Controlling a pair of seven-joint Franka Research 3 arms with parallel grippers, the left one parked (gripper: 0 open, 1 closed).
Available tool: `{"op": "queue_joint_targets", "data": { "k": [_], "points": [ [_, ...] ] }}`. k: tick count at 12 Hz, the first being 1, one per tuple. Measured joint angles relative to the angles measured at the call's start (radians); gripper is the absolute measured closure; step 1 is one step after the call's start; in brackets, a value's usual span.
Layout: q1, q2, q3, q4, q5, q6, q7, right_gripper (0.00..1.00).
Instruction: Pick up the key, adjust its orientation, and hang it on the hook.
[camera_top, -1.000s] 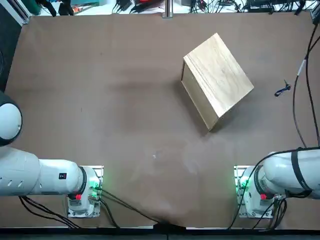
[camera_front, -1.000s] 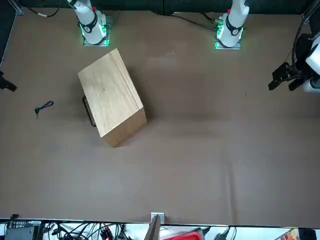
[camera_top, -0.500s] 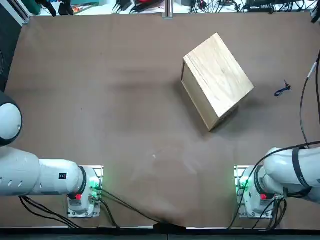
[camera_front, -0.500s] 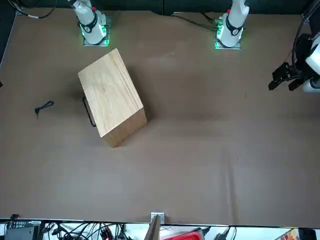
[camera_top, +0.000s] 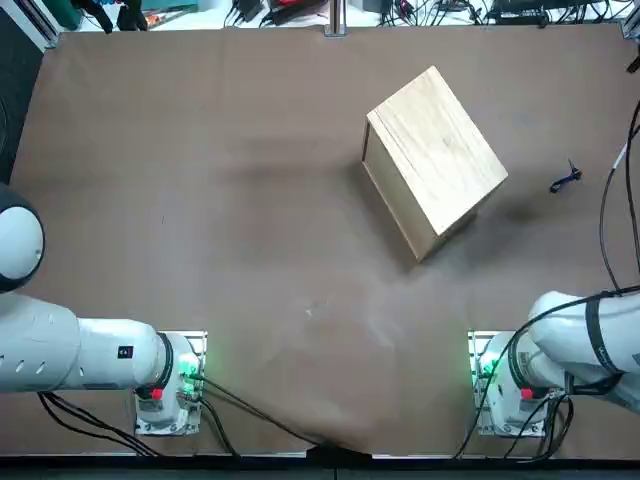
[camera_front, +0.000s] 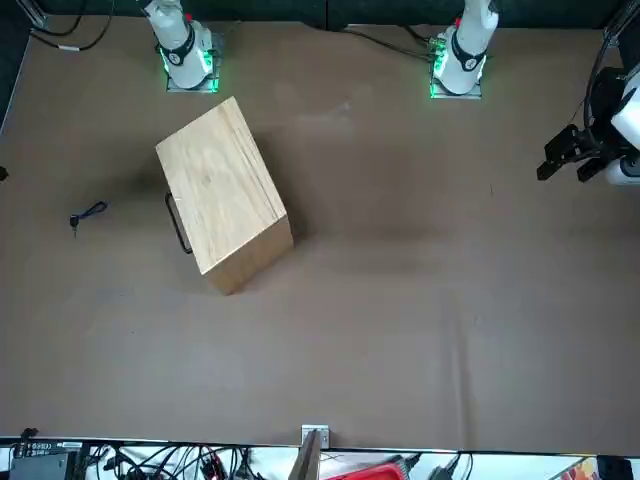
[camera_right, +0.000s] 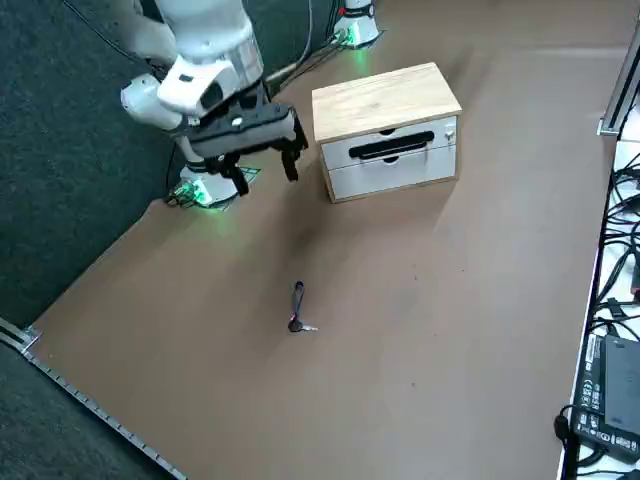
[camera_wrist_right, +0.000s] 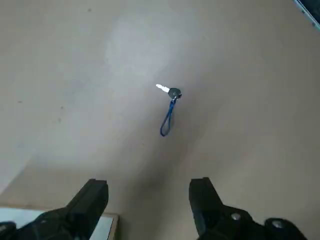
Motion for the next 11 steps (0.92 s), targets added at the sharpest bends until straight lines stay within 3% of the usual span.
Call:
{"op": "queue_joint_targets", "data": {
  "k": [6, 10, 11],
  "points": [
    [-0.041, 0.000, 0.000, -0.176, 0.001, 0.184, 0.007, 0.00],
    [-0.055, 0.000, 0.000, -0.336, 0.002, 0.366, 0.055, 0.00],
    [-0.057, 0.000, 0.000, -0.410, 0.002, 0.458, 0.087, 0.00]
  ]
}}
